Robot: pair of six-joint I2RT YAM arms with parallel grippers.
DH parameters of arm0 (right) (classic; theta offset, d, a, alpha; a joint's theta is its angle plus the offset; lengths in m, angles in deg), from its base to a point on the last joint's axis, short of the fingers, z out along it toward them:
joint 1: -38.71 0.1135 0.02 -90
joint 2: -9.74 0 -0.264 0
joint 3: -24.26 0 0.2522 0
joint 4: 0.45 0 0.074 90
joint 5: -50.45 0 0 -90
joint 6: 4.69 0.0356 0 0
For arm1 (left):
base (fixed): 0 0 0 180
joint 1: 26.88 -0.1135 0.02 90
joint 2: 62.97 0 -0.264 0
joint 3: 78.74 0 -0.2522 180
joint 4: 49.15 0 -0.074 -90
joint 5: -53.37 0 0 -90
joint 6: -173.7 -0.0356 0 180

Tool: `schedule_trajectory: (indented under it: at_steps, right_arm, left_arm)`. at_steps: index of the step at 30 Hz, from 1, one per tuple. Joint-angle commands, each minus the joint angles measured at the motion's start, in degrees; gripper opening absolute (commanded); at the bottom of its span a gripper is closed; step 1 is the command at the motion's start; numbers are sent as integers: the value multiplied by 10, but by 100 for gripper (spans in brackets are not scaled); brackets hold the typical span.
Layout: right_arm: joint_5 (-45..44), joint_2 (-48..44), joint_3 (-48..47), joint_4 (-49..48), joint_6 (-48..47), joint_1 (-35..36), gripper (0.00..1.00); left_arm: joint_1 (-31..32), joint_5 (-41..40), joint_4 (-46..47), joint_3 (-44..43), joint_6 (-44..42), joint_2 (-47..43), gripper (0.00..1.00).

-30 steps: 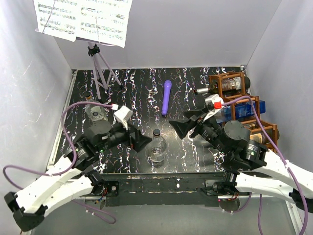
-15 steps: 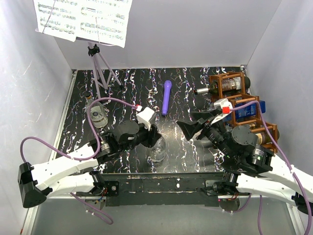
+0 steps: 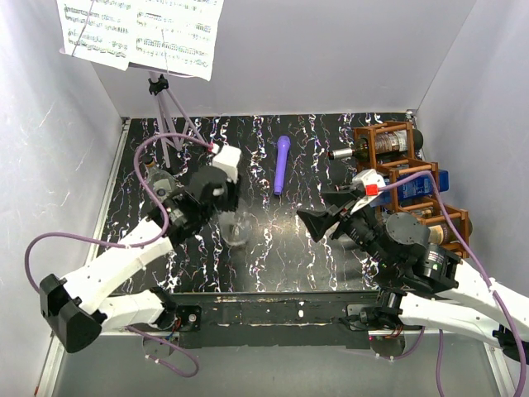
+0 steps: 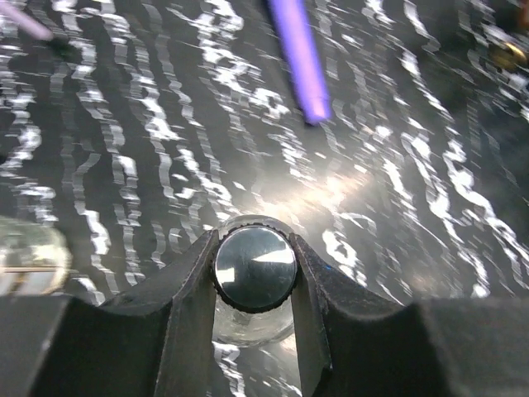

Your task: Take the wine bottle off the wine rack

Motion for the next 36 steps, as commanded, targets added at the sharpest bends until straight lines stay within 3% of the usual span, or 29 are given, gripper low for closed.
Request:
schedule_trajectory:
  at_steps: [1,5,8,16,28,29,30,33,36]
  right_arm:
    - [16,-5,-16,9,-9,1,85]
    - [18,-12,-23,33,-15,0,85]
    - [15,-16,-30,47,-17,0,85]
    - [2,-30,-35,57,-18,1,84]
    - [8,-27,-36,75,-6,0,84]
    - [8,-26,-37,77,-5,1,84]
    - [11,-26,-39,80,-4,0,84]
    - [14,-24,-40,82,-5,1,84]
    - [9,-23,-41,82,-1,0,84]
  left_arm:
    - [-103,-32,78,-100,-65,2,0]
    - [-191,46,98,-137,-61,45,0]
    - [-222,79,114,-157,-53,75,0]
    - [-251,85,166,-163,-54,144,0]
    - [-275,105,226,-131,-67,158,0]
    - [-275,107,222,-132,-67,160,4]
    - [-276,111,221,-130,-68,161,15]
    - [-276,123,215,-127,-67,156,57]
    - [-276,127,212,-124,-67,144,73]
